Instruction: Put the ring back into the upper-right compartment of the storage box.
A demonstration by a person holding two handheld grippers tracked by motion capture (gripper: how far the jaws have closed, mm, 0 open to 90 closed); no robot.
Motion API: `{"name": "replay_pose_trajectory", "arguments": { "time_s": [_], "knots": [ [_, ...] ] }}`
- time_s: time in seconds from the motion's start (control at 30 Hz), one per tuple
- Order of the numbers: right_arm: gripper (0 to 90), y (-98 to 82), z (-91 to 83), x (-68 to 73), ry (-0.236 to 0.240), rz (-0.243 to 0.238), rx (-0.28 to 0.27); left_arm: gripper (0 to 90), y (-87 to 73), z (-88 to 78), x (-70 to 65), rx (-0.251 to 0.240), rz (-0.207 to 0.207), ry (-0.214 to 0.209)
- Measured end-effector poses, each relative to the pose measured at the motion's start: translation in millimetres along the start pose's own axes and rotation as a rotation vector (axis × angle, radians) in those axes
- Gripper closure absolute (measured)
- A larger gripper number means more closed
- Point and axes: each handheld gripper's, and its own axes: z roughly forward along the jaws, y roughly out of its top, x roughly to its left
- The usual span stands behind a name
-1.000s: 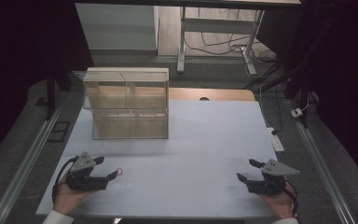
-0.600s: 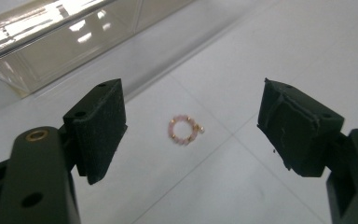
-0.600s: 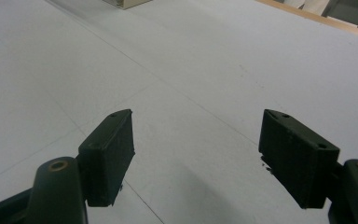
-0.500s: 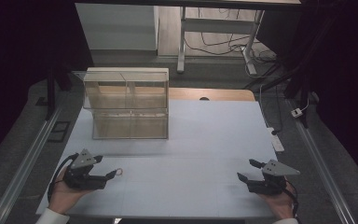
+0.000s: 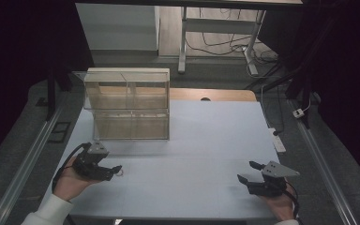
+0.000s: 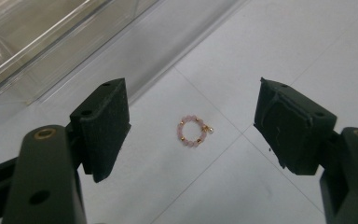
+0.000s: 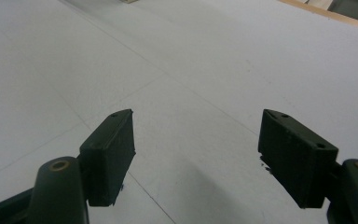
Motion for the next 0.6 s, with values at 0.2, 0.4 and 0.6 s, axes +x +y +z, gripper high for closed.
{"name": "replay_pose_trajectory", "arguments": {
  "time_s": [0.2,0.4,0.6],
  "knots": [
    [26.4,-0.5,0.7,0.1,-0.004,0.001,0.006,28.1,5.9,11.8,4.7,0.054,0.008,-0.016],
    [26.5,-1.3,1.0,-0.4,-0.002,-0.002,0.010,30.2,9.4,23.8,11.5,0.105,0.007,-0.024],
    [26.7,-1.9,1.3,-0.6,-0.001,-0.001,0.013,31.1,10.7,36.9,16.1,0.158,0.013,-0.028]
  ]
}}
